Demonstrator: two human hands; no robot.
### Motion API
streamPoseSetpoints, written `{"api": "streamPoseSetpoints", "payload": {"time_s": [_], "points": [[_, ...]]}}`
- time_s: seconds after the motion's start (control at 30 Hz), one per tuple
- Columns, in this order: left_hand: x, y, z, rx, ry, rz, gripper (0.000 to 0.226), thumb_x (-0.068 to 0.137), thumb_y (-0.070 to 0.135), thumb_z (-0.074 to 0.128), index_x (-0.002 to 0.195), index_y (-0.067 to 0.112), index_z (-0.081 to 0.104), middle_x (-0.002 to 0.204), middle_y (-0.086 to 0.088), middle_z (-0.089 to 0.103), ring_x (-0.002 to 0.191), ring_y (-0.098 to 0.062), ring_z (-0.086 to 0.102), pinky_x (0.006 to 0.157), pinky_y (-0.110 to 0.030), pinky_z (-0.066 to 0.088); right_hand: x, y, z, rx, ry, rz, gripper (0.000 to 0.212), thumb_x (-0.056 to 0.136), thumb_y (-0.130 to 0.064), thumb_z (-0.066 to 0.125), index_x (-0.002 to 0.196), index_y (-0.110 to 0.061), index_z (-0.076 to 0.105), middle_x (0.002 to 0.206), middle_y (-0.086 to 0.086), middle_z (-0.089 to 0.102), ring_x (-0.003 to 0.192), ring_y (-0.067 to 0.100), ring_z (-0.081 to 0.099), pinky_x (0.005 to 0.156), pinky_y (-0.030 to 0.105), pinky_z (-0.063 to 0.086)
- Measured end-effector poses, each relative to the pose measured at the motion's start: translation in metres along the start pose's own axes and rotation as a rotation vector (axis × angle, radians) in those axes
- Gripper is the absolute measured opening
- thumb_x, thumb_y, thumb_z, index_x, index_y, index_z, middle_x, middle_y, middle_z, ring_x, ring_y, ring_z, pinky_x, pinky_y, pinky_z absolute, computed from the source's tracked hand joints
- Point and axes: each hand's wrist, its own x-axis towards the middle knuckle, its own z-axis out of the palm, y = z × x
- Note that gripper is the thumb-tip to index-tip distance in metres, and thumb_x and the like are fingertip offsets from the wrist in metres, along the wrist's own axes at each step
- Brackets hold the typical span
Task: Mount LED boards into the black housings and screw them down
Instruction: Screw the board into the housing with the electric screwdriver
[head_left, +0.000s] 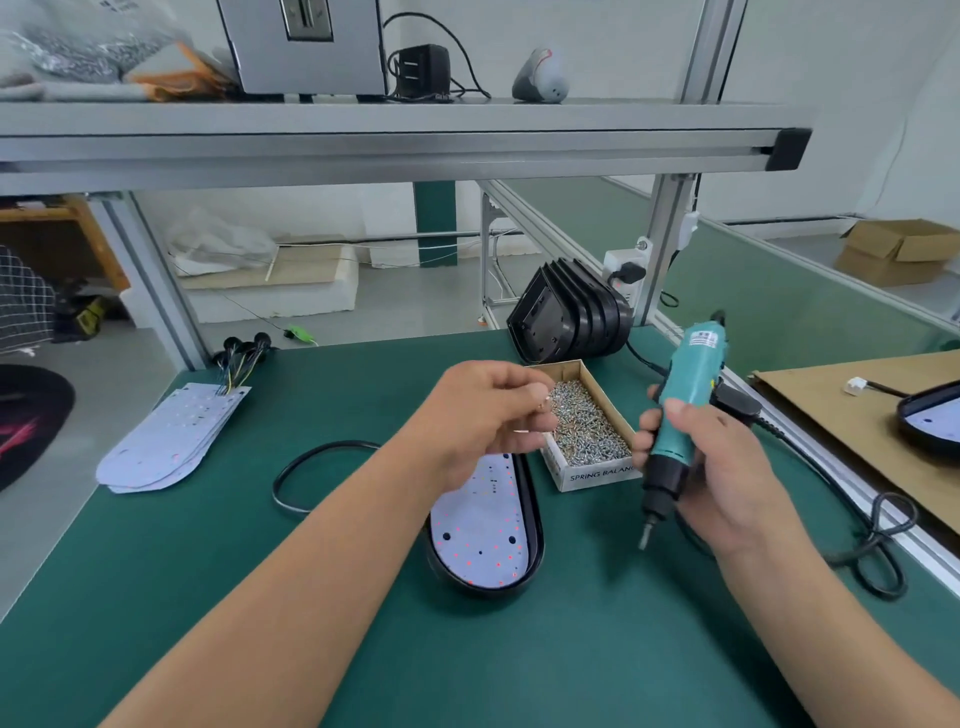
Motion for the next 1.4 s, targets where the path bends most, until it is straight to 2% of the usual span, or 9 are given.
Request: {"api": "streamPoseSetpoints", "payload": {"time_s": [0.1,0.2,0.33,0.43,0.6,0.77,0.97,1.13,1.4], "points": [[-0.023,-0.005,-0.016,-0.329,-0.003,-0.132,0.009,0.105,0.003,0.060,0.110,0.005,0.067,0.078,-0.003,0.072,0.072,-0.013,0.074,0.062,-0.023,0.062,0.003,0.007,0.025,0.125,-0.004,0.022,0.035,0.087,-0.013,0.066,0.120,-0.008,0.057,0.085,0.008,0.064,0.073,0.023,0.068,0.067,0.037,0.061],[-0.041,-0.011,-0.025,-0.604,0.003,-0.194,0.012,0.103,0.001,0.056,0.112,0.001,0.064,0.080,-0.010,0.069,0.070,-0.016,0.072,0.065,-0.025,0.064,0.006,0.012,0.054,0.225,0.008,0.036,0.028,0.085,-0.012,0.065,0.112,-0.009,0.058,0.081,0.006,0.063,0.069,0.021,0.065,0.062,0.035,0.059],[-0.058,-0.017,-0.030,-0.802,0.007,-0.230,0.013,0.105,0.002,0.053,0.110,0.000,0.065,0.088,-0.013,0.066,0.079,-0.023,0.069,0.067,-0.027,0.064,0.012,0.011,0.088,0.328,0.045,0.023,0.010,0.097,-0.023,0.064,0.097,-0.014,0.062,0.074,0.002,0.057,0.059,0.015,0.056,0.056,0.027,0.053],[-0.069,-0.018,-0.031,-0.788,0.002,-0.221,0.010,0.103,0.005,0.055,0.109,0.003,0.063,0.089,-0.011,0.064,0.075,-0.021,0.066,0.058,-0.022,0.057,0.018,0.004,0.108,0.384,0.054,-0.018,0.017,0.099,-0.031,0.066,0.094,-0.015,0.065,0.072,-0.002,0.055,0.057,0.012,0.053,0.053,0.024,0.050],[-0.082,-0.020,-0.037,-0.544,0.011,-0.136,0.018,0.091,0.010,0.066,0.108,0.005,0.065,0.085,-0.007,0.062,0.064,-0.012,0.054,0.048,-0.017,0.041,0.020,0.007,0.131,0.519,0.058,-0.105,0.008,0.099,-0.021,0.069,0.097,-0.014,0.066,0.077,0.000,0.061,0.063,0.013,0.060,0.061,0.026,0.054],[-0.091,-0.029,-0.045,-0.316,0.070,-0.108,0.009,0.101,0.004,0.063,0.104,0.004,0.072,0.087,-0.010,0.067,0.059,-0.010,0.049,0.046,-0.017,0.037,0.016,0.017,0.126,0.527,0.096,-0.103,0.009,0.097,-0.017,0.070,0.105,-0.015,0.064,0.072,-0.004,0.055,0.057,0.008,0.051,0.055,0.021,0.047],[-0.095,-0.037,-0.043,-0.298,0.075,-0.096,0.010,0.102,0.003,0.062,0.110,0.000,0.068,0.090,-0.013,0.072,0.055,-0.008,0.047,0.043,-0.017,0.035,0.008,0.023,0.123,0.559,0.070,-0.149,0.008,0.101,-0.019,0.065,0.093,-0.019,0.062,0.072,-0.006,0.050,0.058,0.008,0.047,0.057,0.021,0.046],[-0.097,-0.040,-0.041,-0.372,0.059,-0.120,0.012,0.100,-0.003,0.061,0.111,-0.001,0.066,0.096,-0.017,0.075,0.053,-0.008,0.045,0.043,-0.017,0.035,0.001,0.026,0.128,0.555,-0.017,-0.200,0.007,0.103,-0.017,0.061,0.097,-0.020,0.061,0.075,-0.006,0.049,0.061,0.009,0.048,0.062,0.022,0.046],[-0.100,-0.046,-0.031,-0.376,0.097,-0.089,0.015,0.096,-0.004,0.066,0.109,0.003,0.065,0.104,-0.022,0.078,0.050,-0.009,0.046,0.042,-0.017,0.033,-0.003,0.024,0.129,0.535,-0.075,-0.231,0.011,0.103,-0.014,0.055,0.096,-0.021,0.060,0.072,-0.006,0.044,0.059,0.009,0.044,0.059,0.023,0.043]]}}
